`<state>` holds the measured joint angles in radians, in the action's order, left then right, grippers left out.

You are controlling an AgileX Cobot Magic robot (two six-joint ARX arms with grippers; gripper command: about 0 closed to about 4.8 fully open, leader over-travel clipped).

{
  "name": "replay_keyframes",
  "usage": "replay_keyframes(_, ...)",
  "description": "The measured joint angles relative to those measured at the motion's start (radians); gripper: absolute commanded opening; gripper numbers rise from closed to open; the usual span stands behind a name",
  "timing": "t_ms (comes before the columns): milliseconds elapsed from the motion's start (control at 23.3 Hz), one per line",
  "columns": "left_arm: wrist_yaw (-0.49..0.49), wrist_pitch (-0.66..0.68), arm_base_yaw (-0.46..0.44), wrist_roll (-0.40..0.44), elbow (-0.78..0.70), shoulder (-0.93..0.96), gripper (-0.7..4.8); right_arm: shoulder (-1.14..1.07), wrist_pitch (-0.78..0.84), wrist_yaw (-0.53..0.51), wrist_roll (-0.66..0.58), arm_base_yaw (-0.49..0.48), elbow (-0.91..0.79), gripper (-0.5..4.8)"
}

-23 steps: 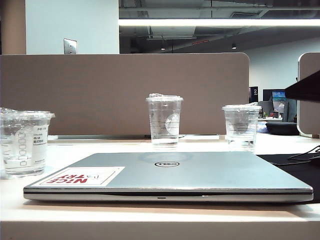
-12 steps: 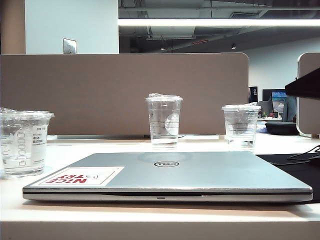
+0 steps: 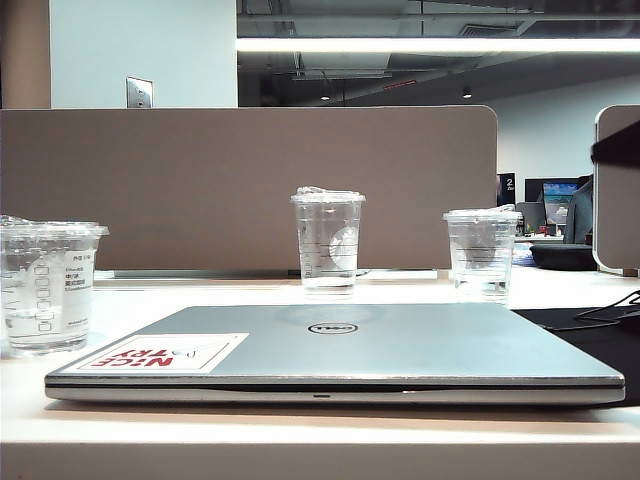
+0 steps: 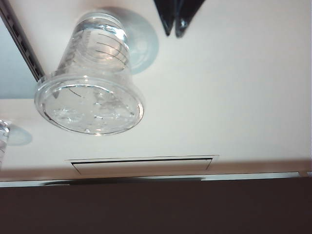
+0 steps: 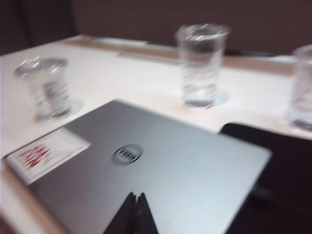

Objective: Pick up the coffee cup on the left and place it on the left side of the laptop.

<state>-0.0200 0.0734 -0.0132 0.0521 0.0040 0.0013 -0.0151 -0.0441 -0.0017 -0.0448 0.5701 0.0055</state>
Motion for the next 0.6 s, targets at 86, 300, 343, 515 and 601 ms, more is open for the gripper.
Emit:
replay_keyframes(86, 0.001, -0.001, 0.000, 0.000, 0.000, 0.000, -0.05, 0.014, 0.010, 0.000, 0.000, -0.067, 0.000, -0.04)
replay_keyframes(300, 0.002, -0.001, 0.000, 0.000, 0.000, 0.000, -0.05, 0.014, 0.001, 0.001, 0.000, -0.206, 0.000, -0.04)
replay_keyframes(343, 0.002, -0.001, 0.000, 0.000, 0.000, 0.000, -0.05, 0.014, 0.000, 0.001, 0.000, -0.224, 0.000, -0.04)
replay_keyframes(515, 0.003, -0.001, 0.000, 0.000, 0.000, 0.000, -0.05, 0.014, 0.001, 0.001, 0.000, -0.308, 0.000, -0.04)
replay_keyframes(601, 0.005, -0.001, 0.000, 0.000, 0.000, 0.000, -0.05, 0.014, 0.001, 0.001, 0.000, -0.341, 0.000, -0.04)
